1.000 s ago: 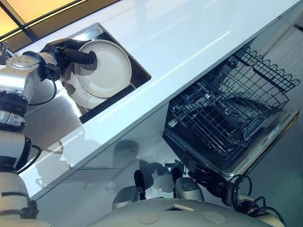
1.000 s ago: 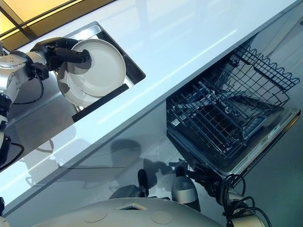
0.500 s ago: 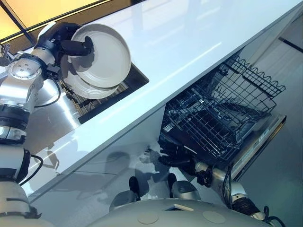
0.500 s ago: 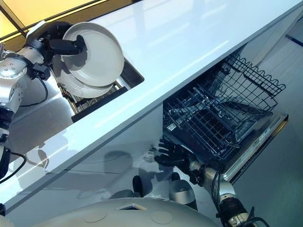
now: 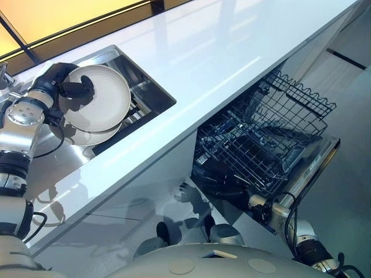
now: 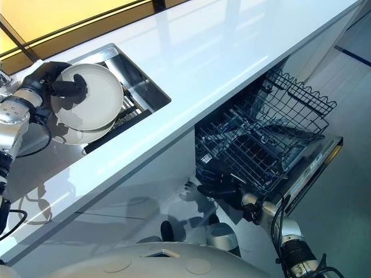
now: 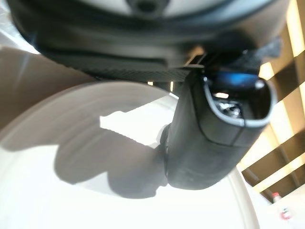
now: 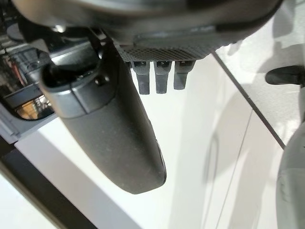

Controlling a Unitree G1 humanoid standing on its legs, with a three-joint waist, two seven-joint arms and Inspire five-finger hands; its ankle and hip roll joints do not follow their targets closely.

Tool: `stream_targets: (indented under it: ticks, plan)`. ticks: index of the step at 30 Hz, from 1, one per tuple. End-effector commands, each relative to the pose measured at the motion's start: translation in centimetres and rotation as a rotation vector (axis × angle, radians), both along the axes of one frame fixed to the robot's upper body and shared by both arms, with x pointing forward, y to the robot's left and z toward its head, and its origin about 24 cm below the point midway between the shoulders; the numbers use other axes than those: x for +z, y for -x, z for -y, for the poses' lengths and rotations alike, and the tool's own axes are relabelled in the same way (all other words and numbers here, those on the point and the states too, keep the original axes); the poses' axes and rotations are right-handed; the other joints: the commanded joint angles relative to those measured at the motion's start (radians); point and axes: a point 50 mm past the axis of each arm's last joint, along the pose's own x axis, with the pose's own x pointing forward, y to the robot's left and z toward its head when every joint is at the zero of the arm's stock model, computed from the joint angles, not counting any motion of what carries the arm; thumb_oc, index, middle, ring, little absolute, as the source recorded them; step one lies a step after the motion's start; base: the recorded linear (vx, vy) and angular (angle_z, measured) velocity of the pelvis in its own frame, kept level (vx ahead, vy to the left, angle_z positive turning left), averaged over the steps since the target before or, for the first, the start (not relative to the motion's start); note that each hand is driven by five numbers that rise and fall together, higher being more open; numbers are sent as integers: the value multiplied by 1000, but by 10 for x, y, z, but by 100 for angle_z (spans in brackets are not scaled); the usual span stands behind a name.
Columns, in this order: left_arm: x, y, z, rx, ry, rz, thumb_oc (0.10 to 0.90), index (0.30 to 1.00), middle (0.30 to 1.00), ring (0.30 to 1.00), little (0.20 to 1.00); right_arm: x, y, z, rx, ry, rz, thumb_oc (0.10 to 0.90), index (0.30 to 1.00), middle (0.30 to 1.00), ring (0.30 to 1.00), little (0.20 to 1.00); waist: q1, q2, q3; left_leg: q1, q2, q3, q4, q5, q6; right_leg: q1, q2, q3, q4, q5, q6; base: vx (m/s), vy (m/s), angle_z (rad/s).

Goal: Pick up plates and place into dishwasher.

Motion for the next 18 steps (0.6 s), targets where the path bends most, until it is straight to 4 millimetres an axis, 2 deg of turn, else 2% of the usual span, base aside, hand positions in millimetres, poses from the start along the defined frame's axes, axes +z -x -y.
stream_targets:
  ticks: [1,10,18]
  plan:
    - [52,-6,-10,44,-45,173,100,300,300,300,200,21,-17,-3,14,-57,123,800,900,900,900,900,-11,55,-66,20,-69,68,5,-126,51,-61,79,-7,40,-28,37,0,0,0]
    - [43,-14,-3,48,-62,159,100,300,300,300,200,8,-4,-7,22,-56,80,800,900,900,900,900,-31,46,-60,20,-72,89,5,-129,57,-75,74,-6,58,-27,46,31,10,-4]
    - [51,-20,3,92,-154,235,100,300,300,300,200,-2,10,-12,30,-68,20,800,900,900,900,900,-45,35,-51,19,-74,102,5,-131,61,-89,70,0,63,-18,58,72,2,-4]
